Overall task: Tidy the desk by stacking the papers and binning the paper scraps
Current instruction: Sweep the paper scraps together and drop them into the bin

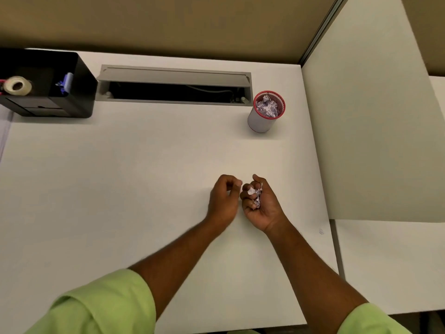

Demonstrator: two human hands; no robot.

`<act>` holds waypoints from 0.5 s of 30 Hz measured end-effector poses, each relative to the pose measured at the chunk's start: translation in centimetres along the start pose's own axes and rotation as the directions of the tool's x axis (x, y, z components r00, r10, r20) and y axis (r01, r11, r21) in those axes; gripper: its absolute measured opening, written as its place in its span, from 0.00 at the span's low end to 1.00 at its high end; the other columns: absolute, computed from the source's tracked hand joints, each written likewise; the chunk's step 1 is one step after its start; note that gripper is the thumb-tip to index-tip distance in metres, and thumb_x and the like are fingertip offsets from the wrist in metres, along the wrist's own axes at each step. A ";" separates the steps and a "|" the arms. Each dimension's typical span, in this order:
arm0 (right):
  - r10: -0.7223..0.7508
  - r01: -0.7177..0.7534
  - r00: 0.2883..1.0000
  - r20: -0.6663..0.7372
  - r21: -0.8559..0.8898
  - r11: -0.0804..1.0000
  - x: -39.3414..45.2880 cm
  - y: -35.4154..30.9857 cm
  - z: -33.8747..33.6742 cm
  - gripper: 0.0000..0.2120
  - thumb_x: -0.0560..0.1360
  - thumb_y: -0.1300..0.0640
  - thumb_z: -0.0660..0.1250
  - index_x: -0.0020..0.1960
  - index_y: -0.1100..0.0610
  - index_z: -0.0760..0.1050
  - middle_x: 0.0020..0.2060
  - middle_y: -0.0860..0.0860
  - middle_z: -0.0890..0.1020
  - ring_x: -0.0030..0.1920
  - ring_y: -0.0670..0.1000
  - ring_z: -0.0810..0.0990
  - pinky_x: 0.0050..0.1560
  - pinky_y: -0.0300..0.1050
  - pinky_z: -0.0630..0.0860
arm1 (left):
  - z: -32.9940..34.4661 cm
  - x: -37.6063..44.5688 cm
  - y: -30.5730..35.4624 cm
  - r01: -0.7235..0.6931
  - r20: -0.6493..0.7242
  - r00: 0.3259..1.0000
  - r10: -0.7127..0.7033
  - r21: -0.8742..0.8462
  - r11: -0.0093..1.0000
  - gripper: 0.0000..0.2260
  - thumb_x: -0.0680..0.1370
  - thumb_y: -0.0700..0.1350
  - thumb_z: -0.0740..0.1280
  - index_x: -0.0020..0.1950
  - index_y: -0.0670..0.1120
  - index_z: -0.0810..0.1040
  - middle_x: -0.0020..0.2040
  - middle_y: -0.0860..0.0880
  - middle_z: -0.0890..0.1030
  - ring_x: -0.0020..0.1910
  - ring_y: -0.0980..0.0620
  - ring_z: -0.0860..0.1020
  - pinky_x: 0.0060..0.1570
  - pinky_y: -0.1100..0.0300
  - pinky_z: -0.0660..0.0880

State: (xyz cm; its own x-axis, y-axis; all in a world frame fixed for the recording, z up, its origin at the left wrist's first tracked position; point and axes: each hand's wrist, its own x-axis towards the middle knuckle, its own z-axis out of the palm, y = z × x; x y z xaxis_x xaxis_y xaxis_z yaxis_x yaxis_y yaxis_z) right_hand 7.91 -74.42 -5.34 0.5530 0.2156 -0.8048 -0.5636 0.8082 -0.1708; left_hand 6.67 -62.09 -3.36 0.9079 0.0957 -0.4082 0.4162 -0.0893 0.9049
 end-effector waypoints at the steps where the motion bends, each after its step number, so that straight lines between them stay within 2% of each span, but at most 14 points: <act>1: -0.012 0.013 1.000 0.008 -0.013 1.000 0.3 0.3 0.2 0.18 0.77 0.53 0.69 0.31 0.52 0.70 0.30 0.48 0.73 0.24 0.44 0.69 0.21 0.34 0.63 | 0.5 -0.7 0.9 -0.009 -0.009 1.000 0.009 -0.046 0.999 0.02 0.80 0.43 0.64 0.49 0.46 0.76 0.50 0.52 0.81 0.47 0.61 0.80 0.49 0.62 0.77; 3: -0.029 0.030 0.999 0.018 -0.007 1.000 0.5 0.8 0.9 0.14 0.72 0.52 0.76 0.33 0.51 0.73 0.35 0.48 0.75 0.33 0.46 0.72 0.38 0.36 0.69 | 1.3 -1.9 2.0 -0.037 -0.029 0.999 0.035 -0.081 0.996 0.03 0.81 0.41 0.64 0.53 0.45 0.76 0.56 0.54 0.79 0.52 0.64 0.79 0.52 0.64 0.76; 5: -0.036 0.035 0.999 0.028 0.049 0.998 0.4 1.0 1.5 0.12 0.74 0.50 0.74 0.36 0.51 0.75 0.35 0.47 0.77 0.38 0.47 0.78 0.48 0.40 0.74 | 1.6 -2.4 2.0 -0.085 -0.051 0.995 0.081 -0.074 0.994 0.04 0.81 0.42 0.64 0.55 0.47 0.76 0.59 0.56 0.78 0.58 0.61 0.77 0.58 0.61 0.75; 7: -0.022 0.012 0.997 0.068 0.141 0.990 -0.1 1.2 2.3 0.12 0.79 0.48 0.70 0.40 0.53 0.77 0.35 0.46 0.80 0.39 0.47 0.83 0.46 0.42 0.81 | 1.4 -2.6 2.1 -0.134 -0.051 0.990 0.130 -0.077 0.988 0.05 0.81 0.41 0.64 0.55 0.47 0.77 0.61 0.57 0.79 0.61 0.60 0.76 0.61 0.61 0.74; 10: -0.064 0.054 0.996 0.062 0.152 0.987 -0.7 1.4 3.4 0.11 0.79 0.48 0.70 0.46 0.55 0.79 0.46 0.50 0.84 0.48 0.48 0.86 0.49 0.44 0.84 | 1.0 -3.2 2.7 -0.175 -0.011 0.985 0.175 -0.052 0.983 0.05 0.81 0.39 0.64 0.55 0.46 0.77 0.63 0.58 0.78 0.63 0.64 0.74 0.61 0.68 0.71; 13: -0.128 0.127 0.992 -0.006 0.149 0.981 -1.4 1.5 4.8 0.11 0.81 0.51 0.68 0.43 0.56 0.79 0.46 0.50 0.85 0.48 0.50 0.88 0.53 0.45 0.83 | 0.7 -3.7 3.3 -0.216 0.013 0.976 0.216 0.003 0.976 0.08 0.82 0.40 0.62 0.60 0.46 0.76 0.57 0.58 0.81 0.57 0.65 0.77 0.55 0.73 0.72; 15: -0.145 0.144 0.989 -0.006 0.169 0.975 -1.6 1.5 5.3 0.10 0.81 0.51 0.67 0.44 0.56 0.78 0.48 0.50 0.84 0.47 0.50 0.88 0.52 0.45 0.83 | 0.5 -3.6 3.5 -0.229 0.028 0.973 0.228 0.020 0.973 0.07 0.82 0.40 0.62 0.58 0.48 0.75 0.57 0.53 0.82 0.55 0.63 0.79 0.52 0.72 0.73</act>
State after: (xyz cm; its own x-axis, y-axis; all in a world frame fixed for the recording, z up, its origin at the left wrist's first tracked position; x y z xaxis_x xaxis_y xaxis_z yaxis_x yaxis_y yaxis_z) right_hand 9.46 -70.69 -1.33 0.6254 0.0925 -0.7748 -0.3657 0.9119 -0.1864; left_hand 4.84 -63.24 1.18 0.9799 0.0451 -0.1944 0.1986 -0.1287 0.9716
